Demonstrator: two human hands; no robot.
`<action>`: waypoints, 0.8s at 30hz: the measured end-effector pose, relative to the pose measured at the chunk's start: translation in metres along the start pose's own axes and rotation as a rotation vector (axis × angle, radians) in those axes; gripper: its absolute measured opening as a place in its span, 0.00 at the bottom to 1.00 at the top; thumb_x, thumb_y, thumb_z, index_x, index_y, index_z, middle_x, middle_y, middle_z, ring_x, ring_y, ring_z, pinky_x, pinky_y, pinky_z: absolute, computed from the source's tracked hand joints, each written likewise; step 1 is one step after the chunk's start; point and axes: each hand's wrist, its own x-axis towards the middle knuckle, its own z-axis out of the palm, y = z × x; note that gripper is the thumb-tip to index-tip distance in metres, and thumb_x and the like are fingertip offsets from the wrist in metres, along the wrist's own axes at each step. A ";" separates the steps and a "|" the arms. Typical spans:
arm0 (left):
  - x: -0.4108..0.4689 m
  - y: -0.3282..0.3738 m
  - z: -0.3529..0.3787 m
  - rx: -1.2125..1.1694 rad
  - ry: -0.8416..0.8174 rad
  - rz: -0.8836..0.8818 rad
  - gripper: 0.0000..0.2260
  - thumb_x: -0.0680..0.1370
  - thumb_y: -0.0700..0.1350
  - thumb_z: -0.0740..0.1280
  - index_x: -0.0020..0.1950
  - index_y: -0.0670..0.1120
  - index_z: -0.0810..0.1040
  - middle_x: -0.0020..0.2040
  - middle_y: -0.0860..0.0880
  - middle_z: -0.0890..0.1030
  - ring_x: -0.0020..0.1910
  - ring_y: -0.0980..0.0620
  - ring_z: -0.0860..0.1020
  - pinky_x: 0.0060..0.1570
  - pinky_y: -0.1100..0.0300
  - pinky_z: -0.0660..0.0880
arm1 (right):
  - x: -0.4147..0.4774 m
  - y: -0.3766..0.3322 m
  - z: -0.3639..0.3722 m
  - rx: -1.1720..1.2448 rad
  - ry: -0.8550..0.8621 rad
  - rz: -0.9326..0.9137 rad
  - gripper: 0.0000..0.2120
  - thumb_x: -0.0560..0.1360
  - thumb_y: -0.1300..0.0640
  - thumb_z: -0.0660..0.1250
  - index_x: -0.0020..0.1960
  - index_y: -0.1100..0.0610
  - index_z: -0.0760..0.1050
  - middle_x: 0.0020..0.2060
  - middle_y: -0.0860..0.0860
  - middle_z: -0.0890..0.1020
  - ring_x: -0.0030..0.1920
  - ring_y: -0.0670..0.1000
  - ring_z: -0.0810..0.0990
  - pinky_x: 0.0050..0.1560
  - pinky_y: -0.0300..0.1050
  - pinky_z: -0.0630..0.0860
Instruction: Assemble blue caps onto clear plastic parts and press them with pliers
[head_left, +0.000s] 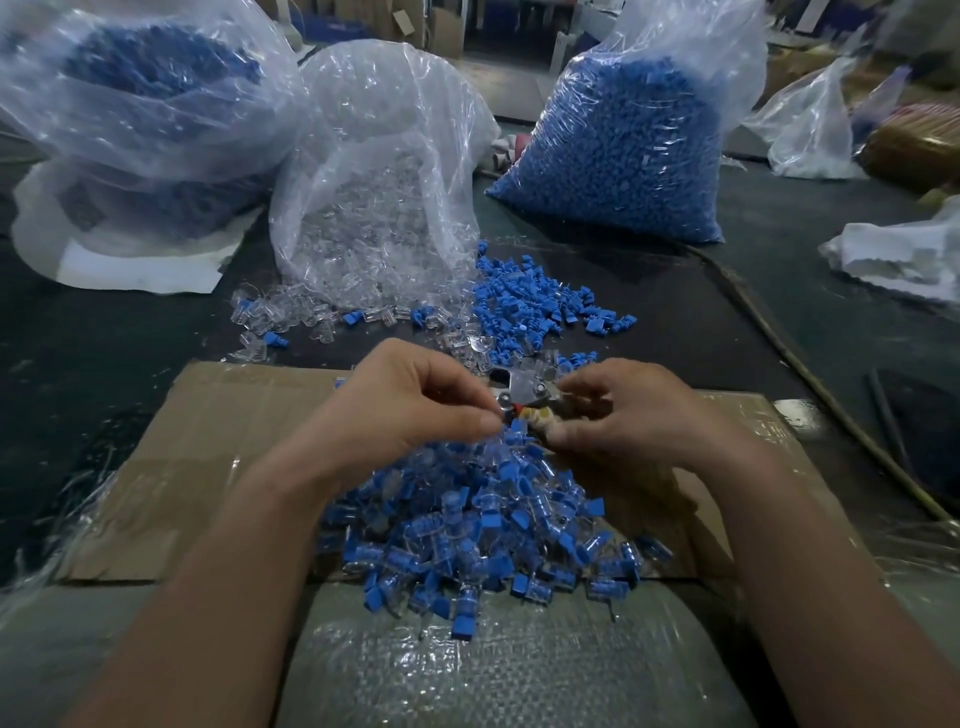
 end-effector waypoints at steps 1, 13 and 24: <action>0.000 -0.001 -0.002 -0.032 0.059 0.005 0.05 0.61 0.44 0.73 0.35 0.45 0.83 0.32 0.47 0.82 0.31 0.58 0.78 0.33 0.69 0.75 | 0.001 -0.001 -0.003 0.020 0.031 -0.020 0.29 0.65 0.39 0.70 0.63 0.49 0.73 0.56 0.45 0.76 0.47 0.41 0.70 0.42 0.37 0.64; 0.033 -0.036 -0.041 0.361 0.739 -0.118 0.07 0.72 0.40 0.71 0.49 0.48 0.81 0.40 0.53 0.80 0.39 0.57 0.77 0.45 0.59 0.74 | 0.027 0.003 0.007 0.223 0.569 -0.025 0.04 0.74 0.54 0.67 0.44 0.53 0.80 0.32 0.38 0.74 0.34 0.40 0.74 0.40 0.37 0.70; 0.090 -0.046 -0.054 0.959 0.392 -0.245 0.17 0.75 0.38 0.67 0.63 0.45 0.75 0.66 0.40 0.70 0.62 0.39 0.71 0.61 0.45 0.70 | 0.025 0.018 0.007 0.210 0.627 0.081 0.05 0.75 0.55 0.66 0.45 0.54 0.80 0.32 0.41 0.75 0.36 0.43 0.74 0.40 0.40 0.70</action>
